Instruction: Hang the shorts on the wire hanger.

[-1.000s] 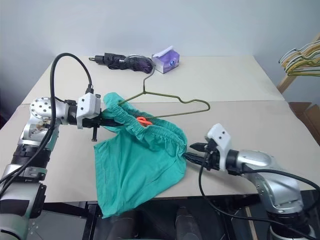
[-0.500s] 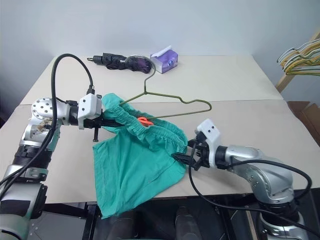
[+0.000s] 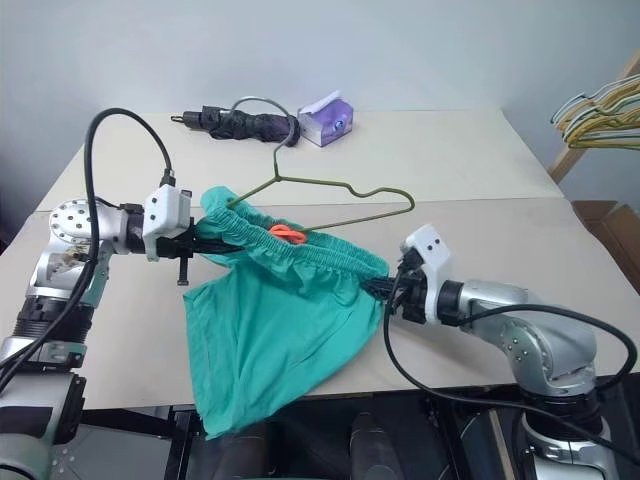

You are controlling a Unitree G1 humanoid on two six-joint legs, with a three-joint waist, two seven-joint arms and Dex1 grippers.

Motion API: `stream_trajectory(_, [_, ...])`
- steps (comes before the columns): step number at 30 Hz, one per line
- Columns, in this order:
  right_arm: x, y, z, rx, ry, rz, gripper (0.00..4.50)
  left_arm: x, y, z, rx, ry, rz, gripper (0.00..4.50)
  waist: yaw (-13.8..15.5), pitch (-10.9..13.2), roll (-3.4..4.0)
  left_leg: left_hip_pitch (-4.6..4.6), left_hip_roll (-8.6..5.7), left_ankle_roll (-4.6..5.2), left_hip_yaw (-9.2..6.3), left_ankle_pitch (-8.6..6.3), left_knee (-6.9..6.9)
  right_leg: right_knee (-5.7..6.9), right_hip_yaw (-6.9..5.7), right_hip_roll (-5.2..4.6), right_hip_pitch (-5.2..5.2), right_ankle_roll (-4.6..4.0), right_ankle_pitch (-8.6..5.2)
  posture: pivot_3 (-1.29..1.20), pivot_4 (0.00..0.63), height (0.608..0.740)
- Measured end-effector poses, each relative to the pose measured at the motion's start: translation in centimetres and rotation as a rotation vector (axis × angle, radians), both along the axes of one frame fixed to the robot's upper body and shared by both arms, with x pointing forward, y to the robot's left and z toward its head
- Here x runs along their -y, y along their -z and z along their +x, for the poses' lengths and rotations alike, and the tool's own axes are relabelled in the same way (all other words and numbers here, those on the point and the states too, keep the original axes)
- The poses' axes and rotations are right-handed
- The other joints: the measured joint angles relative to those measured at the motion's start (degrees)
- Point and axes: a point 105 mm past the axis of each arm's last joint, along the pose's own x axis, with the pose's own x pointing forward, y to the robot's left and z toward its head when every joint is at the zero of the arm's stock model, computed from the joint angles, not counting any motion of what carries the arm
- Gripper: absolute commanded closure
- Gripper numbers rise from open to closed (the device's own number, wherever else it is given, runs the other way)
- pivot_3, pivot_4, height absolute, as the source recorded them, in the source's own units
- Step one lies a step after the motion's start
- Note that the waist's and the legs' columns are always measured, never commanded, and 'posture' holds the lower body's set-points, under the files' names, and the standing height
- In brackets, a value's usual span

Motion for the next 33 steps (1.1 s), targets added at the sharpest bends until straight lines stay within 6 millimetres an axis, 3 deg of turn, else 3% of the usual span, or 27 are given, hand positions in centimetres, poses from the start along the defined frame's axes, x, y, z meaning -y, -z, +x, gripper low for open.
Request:
stream_trajectory(6, [2.4,-1.2,2.1,-0.002,-0.001,0.003,4.49,-1.7,-1.3,-1.6,-0.050,0.028,0.015,4.50,0.13,0.00,0.00,0.01,0.00,0.00,0.02,0.00,-0.02,-0.03,0.00,-0.01,-0.01,0.01,-0.01,0.02,0.125,0.740])
stream_trajectory(11, [2.7,-1.4,2.9,-0.006,-0.056,-0.013,4.49,-2.7,-0.9,-3.1,-0.114,0.055,0.059,4.50,0.07,0.02,0.01,0.00,0.02,0.01,0.05,-0.01,-0.05,-0.04,0.01,0.00,-0.04,0.00,-0.02,0.03,0.129,0.740])
stream_trajectory(22, [2.9,-1.2,3.8,0.014,-0.080,-0.044,4.49,-3.4,-0.6,-3.3,-0.129,-0.007,0.064,4.50,0.46,0.04,0.02,-0.05,0.02,0.01,0.05,-0.01,-0.05,-0.05,0.00,-0.02,-0.07,0.02,-0.03,0.03,0.131,0.740])
stream_trajectory(28, [3.3,-2.4,3.6,0.094,-0.118,-0.082,4.49,-4.2,0.1,-2.5,-0.058,-0.064,0.140,4.50,0.44,0.05,0.04,-0.02,0.02,0.01,0.07,-0.01,-0.05,-0.06,0.01,-0.01,-0.06,0.01,-0.04,0.02,0.127,0.740])
stream_trajectory(31, [3.2,-3.0,3.3,0.130,-0.133,-0.104,4.49,-3.4,0.6,-1.9,-0.051,-0.080,0.091,4.50,0.45,0.05,0.04,-0.05,0.02,0.01,0.07,-0.01,-0.05,-0.06,0.00,-0.02,-0.07,0.02,-0.04,0.01,0.121,0.740])
stream_trajectory(33, [2.7,-3.6,2.9,0.166,-0.155,-0.115,3.94,-2.6,0.9,-1.3,-0.049,-0.098,0.036,4.50,0.51,0.05,0.04,-0.06,0.01,0.01,0.05,-0.01,-0.05,-0.06,-0.01,-0.02,-0.07,0.02,-0.04,0.00,0.118,0.740])
